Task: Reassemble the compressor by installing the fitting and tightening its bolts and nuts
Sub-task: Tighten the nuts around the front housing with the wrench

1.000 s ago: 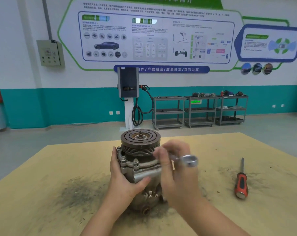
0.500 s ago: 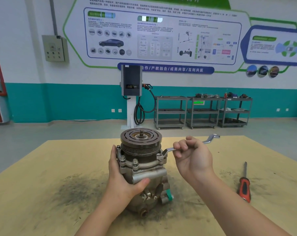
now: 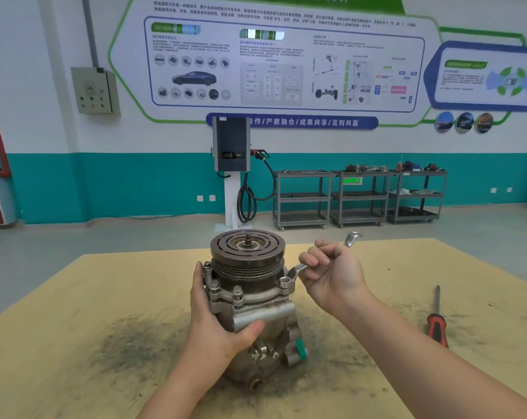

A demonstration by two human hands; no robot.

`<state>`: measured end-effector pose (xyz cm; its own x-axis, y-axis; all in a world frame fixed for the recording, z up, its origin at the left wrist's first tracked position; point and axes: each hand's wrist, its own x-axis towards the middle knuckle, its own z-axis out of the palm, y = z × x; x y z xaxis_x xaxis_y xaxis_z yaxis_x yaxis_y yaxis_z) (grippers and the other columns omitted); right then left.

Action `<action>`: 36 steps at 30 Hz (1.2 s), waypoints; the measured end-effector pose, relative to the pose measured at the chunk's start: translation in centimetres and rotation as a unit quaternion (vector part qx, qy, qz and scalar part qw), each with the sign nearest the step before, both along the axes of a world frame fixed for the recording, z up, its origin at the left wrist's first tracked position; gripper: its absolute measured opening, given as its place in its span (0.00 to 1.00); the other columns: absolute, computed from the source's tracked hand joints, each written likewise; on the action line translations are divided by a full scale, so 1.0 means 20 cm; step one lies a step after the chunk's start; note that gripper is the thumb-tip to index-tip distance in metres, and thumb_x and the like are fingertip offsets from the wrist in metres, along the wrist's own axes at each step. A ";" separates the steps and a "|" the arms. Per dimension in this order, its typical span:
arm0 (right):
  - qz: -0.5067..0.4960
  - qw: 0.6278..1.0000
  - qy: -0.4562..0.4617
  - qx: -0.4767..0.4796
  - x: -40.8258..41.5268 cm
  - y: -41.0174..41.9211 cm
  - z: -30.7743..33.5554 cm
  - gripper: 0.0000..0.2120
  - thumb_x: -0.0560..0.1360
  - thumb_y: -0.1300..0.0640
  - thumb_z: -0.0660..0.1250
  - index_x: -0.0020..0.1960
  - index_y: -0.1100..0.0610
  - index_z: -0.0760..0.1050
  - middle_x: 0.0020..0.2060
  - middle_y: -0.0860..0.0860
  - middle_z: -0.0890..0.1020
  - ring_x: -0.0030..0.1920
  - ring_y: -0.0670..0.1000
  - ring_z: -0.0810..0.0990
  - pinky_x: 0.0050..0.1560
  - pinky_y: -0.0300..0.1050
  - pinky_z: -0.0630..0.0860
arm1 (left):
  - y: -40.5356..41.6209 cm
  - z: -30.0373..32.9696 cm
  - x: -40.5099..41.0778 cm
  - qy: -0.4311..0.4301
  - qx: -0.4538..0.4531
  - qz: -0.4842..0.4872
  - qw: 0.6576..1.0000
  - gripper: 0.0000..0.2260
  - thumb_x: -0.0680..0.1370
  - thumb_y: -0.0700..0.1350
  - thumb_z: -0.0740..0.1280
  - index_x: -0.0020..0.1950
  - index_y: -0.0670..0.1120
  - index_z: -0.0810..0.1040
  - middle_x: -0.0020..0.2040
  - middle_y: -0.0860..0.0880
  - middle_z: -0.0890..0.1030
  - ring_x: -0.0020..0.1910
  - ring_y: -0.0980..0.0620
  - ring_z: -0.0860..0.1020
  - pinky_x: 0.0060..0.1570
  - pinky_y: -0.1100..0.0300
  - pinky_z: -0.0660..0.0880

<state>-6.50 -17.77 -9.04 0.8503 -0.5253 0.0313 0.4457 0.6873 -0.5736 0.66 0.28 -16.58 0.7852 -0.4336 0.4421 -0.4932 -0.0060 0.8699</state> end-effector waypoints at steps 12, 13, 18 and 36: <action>-0.343 0.854 -0.134 -0.368 -0.22 0.32 -0.27 0.07 0.83 0.63 0.52 0.52 0.53 0.65 0.38 0.55 0.80 0.48 0.54 0.82 0.52 0.41 0.77 | 0.00 0.01 -0.01 -0.002 -0.002 0.008 1.000 0.55 0.65 0.47 0.81 0.60 0.83 0.39 0.76 0.54 0.61 0.72 0.54 0.66 0.73 0.55 0.60; -0.365 0.808 -0.139 -0.441 -0.22 0.35 -0.28 0.07 0.83 0.59 0.52 0.54 0.49 0.66 0.41 0.53 0.80 0.51 0.53 0.81 0.55 0.41 0.76 | 0.00 0.01 -0.01 -0.001 -0.002 0.008 1.000 0.55 0.64 0.47 0.81 0.60 0.83 0.39 0.76 0.53 0.62 0.72 0.54 0.67 0.73 0.53 0.61; -0.363 0.691 -0.144 -0.609 -0.20 0.42 -0.18 0.06 0.83 0.47 0.52 0.55 0.37 0.65 0.46 0.45 0.76 0.47 0.44 0.77 0.48 0.34 0.74 | 0.01 0.01 -0.01 0.011 -0.017 -0.006 1.000 0.55 0.61 0.52 0.83 0.60 0.84 0.41 0.75 0.52 0.64 0.71 0.55 0.68 0.73 0.53 0.62; -0.078 0.988 -0.053 -0.125 -0.08 0.01 0.04 0.12 0.79 0.71 0.50 0.54 0.57 0.64 0.25 0.53 0.72 0.26 0.54 0.76 0.25 0.41 0.69 | -0.01 -0.02 0.02 0.003 -0.025 -0.016 1.000 0.54 0.61 0.50 0.81 0.59 0.86 0.42 0.69 0.67 0.64 0.63 0.73 0.69 0.65 0.64 0.63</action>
<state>-8.08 -17.62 -8.20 0.7444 -0.6144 0.2616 0.6022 0.4483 -0.6606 1.10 0.01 -16.97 0.7745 -0.4357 0.4587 -0.4868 0.0526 0.8719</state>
